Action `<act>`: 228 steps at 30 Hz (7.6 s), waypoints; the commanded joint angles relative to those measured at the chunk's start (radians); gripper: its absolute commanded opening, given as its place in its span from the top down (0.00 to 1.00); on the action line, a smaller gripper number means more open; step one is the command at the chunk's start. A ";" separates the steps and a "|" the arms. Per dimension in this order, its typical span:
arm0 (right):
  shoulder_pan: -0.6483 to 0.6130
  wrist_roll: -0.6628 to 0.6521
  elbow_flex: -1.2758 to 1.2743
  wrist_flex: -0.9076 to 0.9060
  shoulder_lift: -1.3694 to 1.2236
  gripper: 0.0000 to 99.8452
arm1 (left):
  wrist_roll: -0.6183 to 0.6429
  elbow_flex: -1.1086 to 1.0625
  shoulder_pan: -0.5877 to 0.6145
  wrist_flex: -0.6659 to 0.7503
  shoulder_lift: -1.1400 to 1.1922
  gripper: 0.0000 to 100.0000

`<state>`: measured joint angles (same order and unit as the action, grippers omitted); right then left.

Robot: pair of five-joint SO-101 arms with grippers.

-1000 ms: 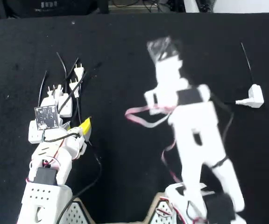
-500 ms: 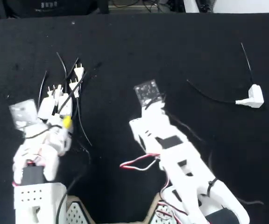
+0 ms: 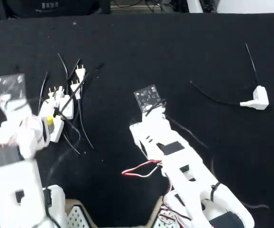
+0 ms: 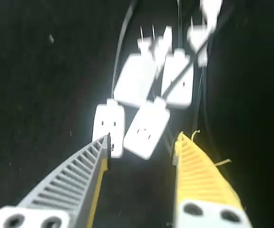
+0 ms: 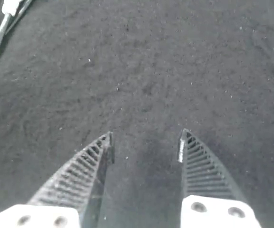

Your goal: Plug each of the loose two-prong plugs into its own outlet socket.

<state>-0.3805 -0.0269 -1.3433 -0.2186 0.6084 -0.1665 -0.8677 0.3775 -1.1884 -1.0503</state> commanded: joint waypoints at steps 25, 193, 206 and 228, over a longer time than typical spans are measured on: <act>-0.011 0.002 0.005 0.029 0.033 0.80 | -0.264 0.407 -0.002 0.152 1.026 0.69; 0.376 0.008 0.151 -0.143 0.035 0.80 | 0.206 0.001 -0.481 0.239 0.368 0.72; 0.379 0.005 0.156 -0.149 0.036 0.80 | 0.048 -0.275 -0.360 0.370 0.302 0.72; 0.437 0.009 0.157 -0.144 0.036 0.80 | 0.276 -0.162 -0.725 0.474 0.308 0.72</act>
<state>0.0414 -0.0207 -1.2390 -0.3644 0.6084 0.0867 -1.1838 -0.4219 -0.6943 -0.7265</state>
